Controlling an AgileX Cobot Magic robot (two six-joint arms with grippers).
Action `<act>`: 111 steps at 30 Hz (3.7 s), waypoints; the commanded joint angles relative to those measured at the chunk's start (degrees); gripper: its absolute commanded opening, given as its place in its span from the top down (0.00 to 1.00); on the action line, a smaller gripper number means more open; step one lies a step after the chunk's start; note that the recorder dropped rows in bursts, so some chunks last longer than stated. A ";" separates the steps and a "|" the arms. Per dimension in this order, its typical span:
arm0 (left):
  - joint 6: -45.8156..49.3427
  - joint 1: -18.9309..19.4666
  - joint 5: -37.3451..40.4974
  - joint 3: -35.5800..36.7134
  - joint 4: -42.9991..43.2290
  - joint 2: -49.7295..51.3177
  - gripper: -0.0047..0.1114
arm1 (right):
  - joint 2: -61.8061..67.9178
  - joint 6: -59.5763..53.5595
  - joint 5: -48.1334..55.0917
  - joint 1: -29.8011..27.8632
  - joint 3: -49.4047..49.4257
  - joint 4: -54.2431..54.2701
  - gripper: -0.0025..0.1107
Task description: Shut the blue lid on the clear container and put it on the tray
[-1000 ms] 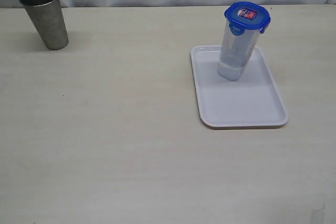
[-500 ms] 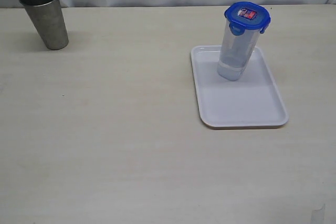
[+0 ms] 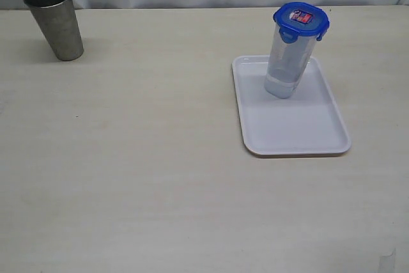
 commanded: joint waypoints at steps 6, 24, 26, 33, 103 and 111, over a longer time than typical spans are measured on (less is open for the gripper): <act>17.44 10.05 -16.27 7.66 -17.08 -0.33 0.96 | -0.25 -0.25 0.03 -0.34 0.09 -0.39 0.93; 17.15 32.76 -34.61 25.99 -23.18 -0.33 0.96 | -0.25 -0.25 0.03 -0.34 0.09 -0.39 0.93; 17.15 34.16 -34.59 27.22 -23.18 -0.33 0.96 | -0.25 -0.25 0.03 -0.34 0.09 -0.39 0.93; 17.06 35.95 -37.56 31.83 -23.06 -0.33 0.96 | -0.25 -0.25 0.03 -0.34 0.09 -0.39 0.93; 17.36 35.95 -23.80 33.42 -15.46 -0.33 0.96 | -0.25 -0.25 0.03 -0.34 0.09 -0.39 0.93; 17.36 35.95 -23.80 33.42 -15.46 -0.33 0.96 | -0.25 -0.25 0.03 -0.34 0.09 -0.39 0.93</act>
